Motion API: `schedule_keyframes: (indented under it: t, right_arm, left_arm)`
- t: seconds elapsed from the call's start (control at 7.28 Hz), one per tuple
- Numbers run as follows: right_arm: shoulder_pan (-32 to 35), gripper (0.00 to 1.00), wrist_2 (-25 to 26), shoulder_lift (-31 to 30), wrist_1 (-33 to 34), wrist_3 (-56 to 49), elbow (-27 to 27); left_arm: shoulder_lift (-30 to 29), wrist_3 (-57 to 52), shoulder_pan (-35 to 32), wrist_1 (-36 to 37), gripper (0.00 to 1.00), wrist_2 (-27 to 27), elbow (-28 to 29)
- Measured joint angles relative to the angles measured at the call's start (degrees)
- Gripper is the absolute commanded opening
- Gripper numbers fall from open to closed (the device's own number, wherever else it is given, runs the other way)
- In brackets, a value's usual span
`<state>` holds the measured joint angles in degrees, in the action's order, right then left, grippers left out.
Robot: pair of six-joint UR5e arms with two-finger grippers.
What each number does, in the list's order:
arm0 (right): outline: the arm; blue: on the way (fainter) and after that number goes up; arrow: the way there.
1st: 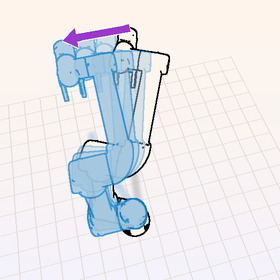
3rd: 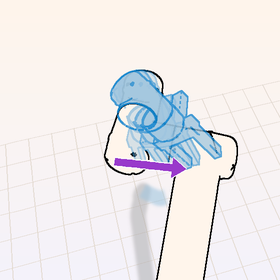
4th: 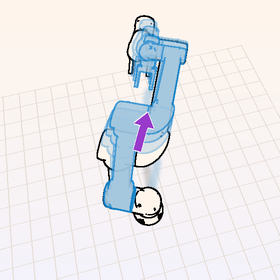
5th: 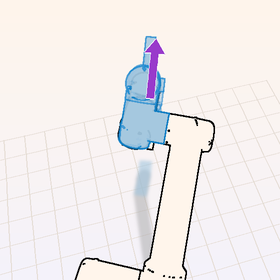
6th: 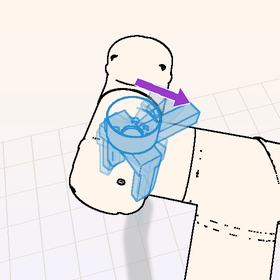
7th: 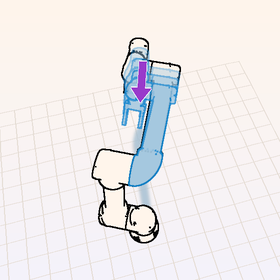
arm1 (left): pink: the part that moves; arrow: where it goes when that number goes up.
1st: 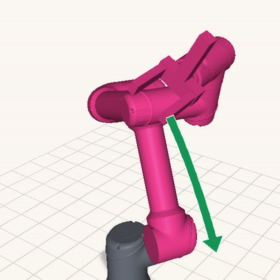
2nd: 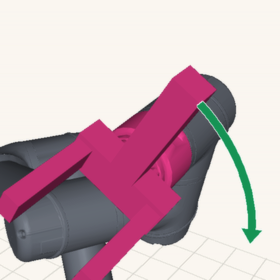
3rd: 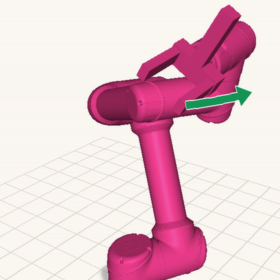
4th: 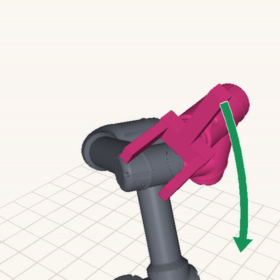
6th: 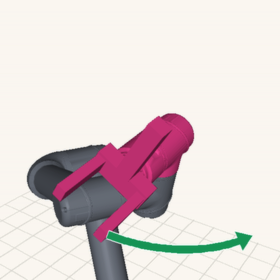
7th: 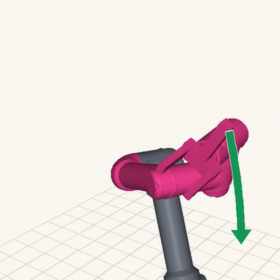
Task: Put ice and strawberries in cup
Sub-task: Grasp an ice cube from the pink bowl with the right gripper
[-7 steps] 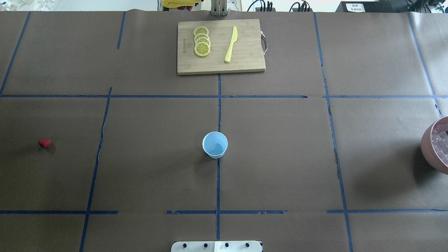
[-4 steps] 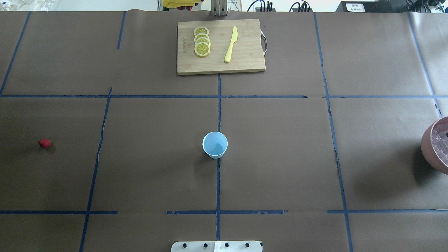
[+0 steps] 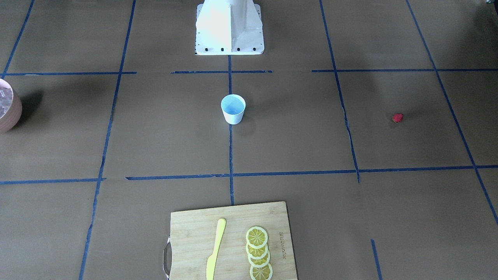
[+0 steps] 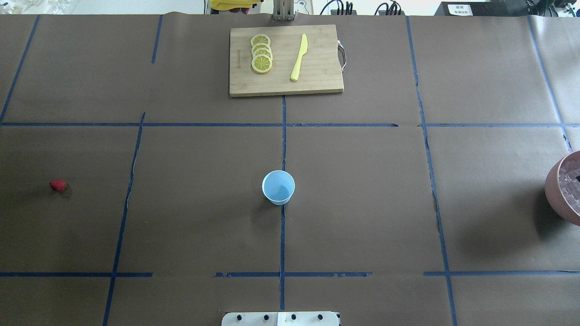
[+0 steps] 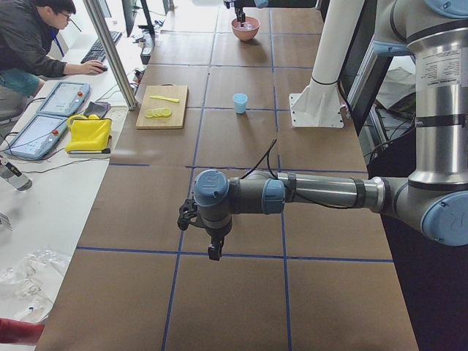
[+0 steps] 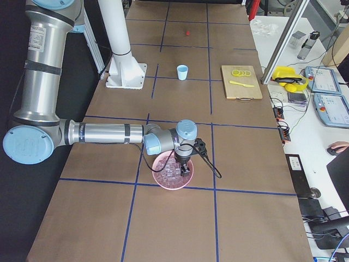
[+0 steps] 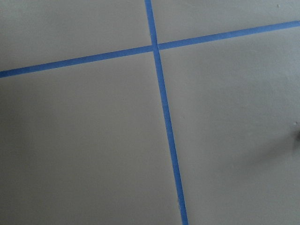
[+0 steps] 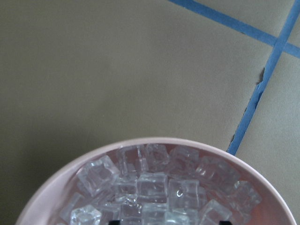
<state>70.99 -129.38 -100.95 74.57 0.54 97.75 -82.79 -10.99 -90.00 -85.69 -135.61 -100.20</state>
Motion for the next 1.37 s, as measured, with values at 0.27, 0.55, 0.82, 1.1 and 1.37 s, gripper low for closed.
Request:
schedule_keyframes:
  t: [0.27, 0.55, 0.82, 1.1, 1.37]
  right_arm:
    - [-0.15, 0.2, 0.0, -0.49, 0.06, -0.01, -0.02]
    - [-0.19, 0.02, 0.06, -0.66, 0.2, -0.09, -0.02]
    - [-0.18, 0.02, 0.15, -0.48, 0.3, -0.27, 0.06]
    - [0.21, 0.04, -0.09, -0.15, 0.47, -0.48, 0.89]
    - [1.25, 0.01, -0.51, 0.45, 0.82, 0.36, 3.86]
  left_arm:
    - [0.0, 0.0, 0.02, 0.0, 1.0, 0.0, 0.0]
    - [0.0, 0.0, 0.03, -0.06, 1.0, 0.0, 0.0]
    - [0.0, 0.0, 0.0, -0.08, 1.0, 0.0, 0.0]
    - [0.0, 0.0, 0.0, -0.09, 1.0, 0.0, 0.0]
    - [0.0, 0.0, 0.01, -0.01, 1.0, 0.0, 0.0]
